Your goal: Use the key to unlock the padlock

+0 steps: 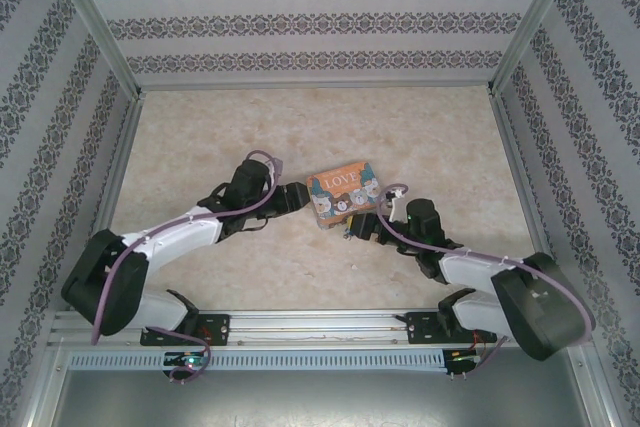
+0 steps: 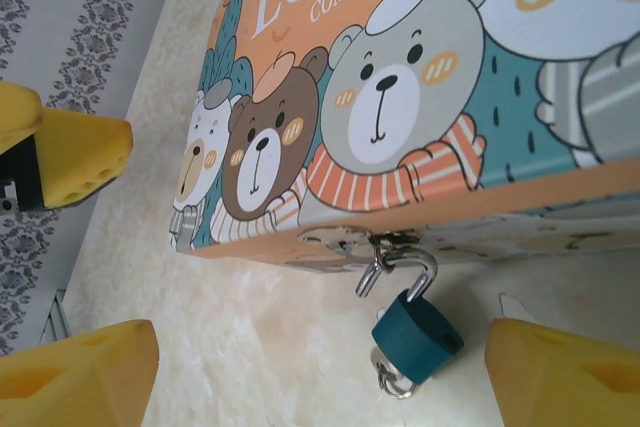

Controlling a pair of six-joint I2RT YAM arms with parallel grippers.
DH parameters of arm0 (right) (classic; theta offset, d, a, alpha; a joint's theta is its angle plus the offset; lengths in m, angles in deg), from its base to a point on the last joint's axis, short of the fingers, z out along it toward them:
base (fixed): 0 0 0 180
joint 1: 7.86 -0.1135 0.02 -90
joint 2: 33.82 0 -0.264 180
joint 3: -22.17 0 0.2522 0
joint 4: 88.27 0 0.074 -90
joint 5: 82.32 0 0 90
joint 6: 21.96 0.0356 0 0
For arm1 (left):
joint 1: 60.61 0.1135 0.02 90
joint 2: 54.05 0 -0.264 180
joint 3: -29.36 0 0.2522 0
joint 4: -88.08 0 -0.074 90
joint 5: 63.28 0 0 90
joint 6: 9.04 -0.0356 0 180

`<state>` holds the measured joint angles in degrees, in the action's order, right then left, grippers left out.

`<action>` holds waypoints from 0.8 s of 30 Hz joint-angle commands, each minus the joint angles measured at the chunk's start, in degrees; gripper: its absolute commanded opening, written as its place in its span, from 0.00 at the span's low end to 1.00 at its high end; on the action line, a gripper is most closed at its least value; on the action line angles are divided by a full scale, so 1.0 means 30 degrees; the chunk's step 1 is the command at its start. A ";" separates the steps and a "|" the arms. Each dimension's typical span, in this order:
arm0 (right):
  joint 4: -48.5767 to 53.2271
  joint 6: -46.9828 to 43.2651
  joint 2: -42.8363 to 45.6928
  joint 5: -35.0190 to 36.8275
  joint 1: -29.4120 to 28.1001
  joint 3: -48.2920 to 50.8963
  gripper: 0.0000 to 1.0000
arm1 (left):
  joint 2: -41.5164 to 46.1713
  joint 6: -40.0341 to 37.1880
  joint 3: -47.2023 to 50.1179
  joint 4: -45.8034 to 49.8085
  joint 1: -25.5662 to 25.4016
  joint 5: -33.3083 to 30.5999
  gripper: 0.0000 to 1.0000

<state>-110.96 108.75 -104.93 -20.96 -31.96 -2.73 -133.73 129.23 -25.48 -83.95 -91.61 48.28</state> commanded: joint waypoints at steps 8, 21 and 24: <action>-0.3675 -0.0943 -0.3489 -0.0844 0.0210 -0.0770 0.77 | -0.2876 0.0023 -0.1795 -0.1569 0.0579 0.1588 0.59; -0.7342 0.0260 -0.7137 -0.2089 0.0197 -0.1288 0.69 | -0.5395 0.0744 -0.2340 -0.2844 0.0637 0.3226 0.55; -0.8365 0.0672 -0.7862 -0.2292 0.0181 -0.1269 0.67 | -0.5484 0.0765 -0.2179 -0.2849 0.0623 0.3276 0.53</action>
<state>-131.48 109.01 -126.51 -25.50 -31.59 -5.59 -149.71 130.80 -31.69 -89.85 -90.48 56.74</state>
